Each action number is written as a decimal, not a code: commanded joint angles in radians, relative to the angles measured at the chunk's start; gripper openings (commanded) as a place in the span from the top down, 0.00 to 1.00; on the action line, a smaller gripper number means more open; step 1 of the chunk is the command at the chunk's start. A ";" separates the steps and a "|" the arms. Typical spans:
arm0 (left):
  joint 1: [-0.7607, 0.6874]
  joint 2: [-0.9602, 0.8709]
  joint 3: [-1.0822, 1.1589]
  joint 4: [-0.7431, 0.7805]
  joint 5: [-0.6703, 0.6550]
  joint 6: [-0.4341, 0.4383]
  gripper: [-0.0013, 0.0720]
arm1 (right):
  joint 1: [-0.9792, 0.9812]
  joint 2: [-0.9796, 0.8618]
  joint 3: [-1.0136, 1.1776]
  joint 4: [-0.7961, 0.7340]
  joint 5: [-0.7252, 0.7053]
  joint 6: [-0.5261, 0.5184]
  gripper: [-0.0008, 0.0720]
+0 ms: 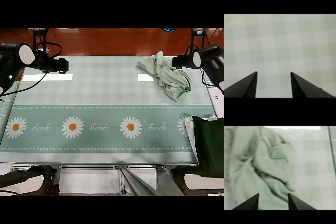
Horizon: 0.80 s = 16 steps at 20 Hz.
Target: Fold the shirts.
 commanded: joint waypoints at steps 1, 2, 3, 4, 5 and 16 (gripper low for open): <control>0.091 -0.051 0.000 0.014 -0.148 -0.051 0.29 | -0.132 -0.140 0.049 0.125 -0.045 -0.054 0.42; 0.105 -0.064 0.000 0.013 -0.181 -0.051 0.29 | -0.154 -0.184 0.070 0.190 -0.033 -0.107 0.42; 0.113 -0.075 0.000 0.012 -0.207 -0.051 0.29 | -0.169 -0.225 0.089 0.249 -0.018 -0.151 0.42; 0.114 -0.082 0.000 0.006 -0.217 -0.054 0.29 | -0.175 -0.264 0.106 0.313 0.004 -0.198 0.42; 0.113 -0.087 0.000 -0.014 -0.217 -0.055 0.29 | -0.175 -0.296 0.121 0.356 0.033 -0.235 0.42; 0.243 0.097 0.002 -0.116 -0.378 0.006 0.29 | -0.147 -0.159 0.335 0.527 0.243 -0.386 0.96</control>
